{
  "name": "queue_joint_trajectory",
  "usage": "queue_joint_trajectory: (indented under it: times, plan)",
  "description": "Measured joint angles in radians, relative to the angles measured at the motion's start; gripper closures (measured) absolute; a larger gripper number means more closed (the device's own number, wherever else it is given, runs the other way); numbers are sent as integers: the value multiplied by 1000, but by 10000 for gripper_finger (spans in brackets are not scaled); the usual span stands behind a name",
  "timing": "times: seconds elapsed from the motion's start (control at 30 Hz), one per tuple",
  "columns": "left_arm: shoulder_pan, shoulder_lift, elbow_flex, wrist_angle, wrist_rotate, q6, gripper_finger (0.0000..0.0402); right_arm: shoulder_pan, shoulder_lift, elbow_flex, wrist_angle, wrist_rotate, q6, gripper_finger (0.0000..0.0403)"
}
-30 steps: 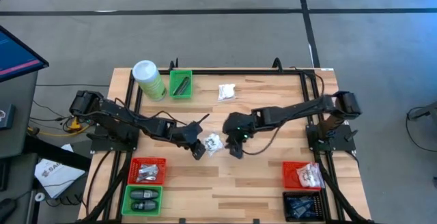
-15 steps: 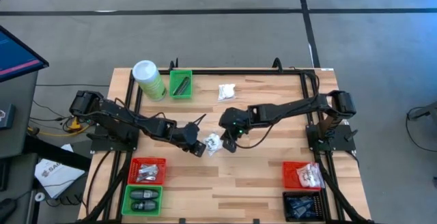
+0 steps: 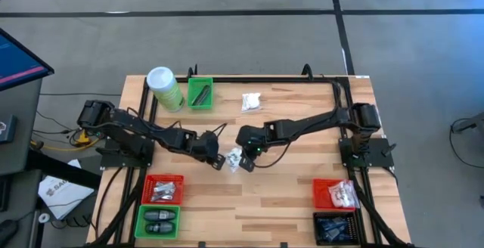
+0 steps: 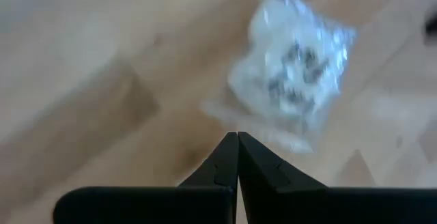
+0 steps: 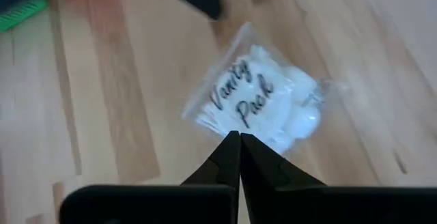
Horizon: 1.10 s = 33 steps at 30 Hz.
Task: Pick & Place Travel size toiletries
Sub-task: Put the cotton pack into the right red bin
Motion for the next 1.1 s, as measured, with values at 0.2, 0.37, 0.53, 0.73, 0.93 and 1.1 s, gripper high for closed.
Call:
queue_joint_trajectory:
  times: [0.2, 0.37, 0.53, 0.73, 0.93, 1.1]
  plan:
    - [101, 32, 1, 63, 25, 141, 401, 29, -2, 6, -13, 63, 7, 403]
    - [145, 104, 39, 111, 70, 236, 401, 57, -20, -6, -25, 104, 2, 403]
    - [149, 176, 84, 147, 105, 294, 401, 97, -56, -49, -11, 112, 3, 403]
    - [136, 261, 141, 142, 153, 339, 401, 151, -115, -131, 85, 163, 74, 403]
    - [110, 305, 179, 209, 165, 410, 401, 179, -220, -250, 85, 207, 143, 403]
    - [105, 292, 193, 232, 182, 462, 401, 190, -240, -290, 94, 209, 179, 403]
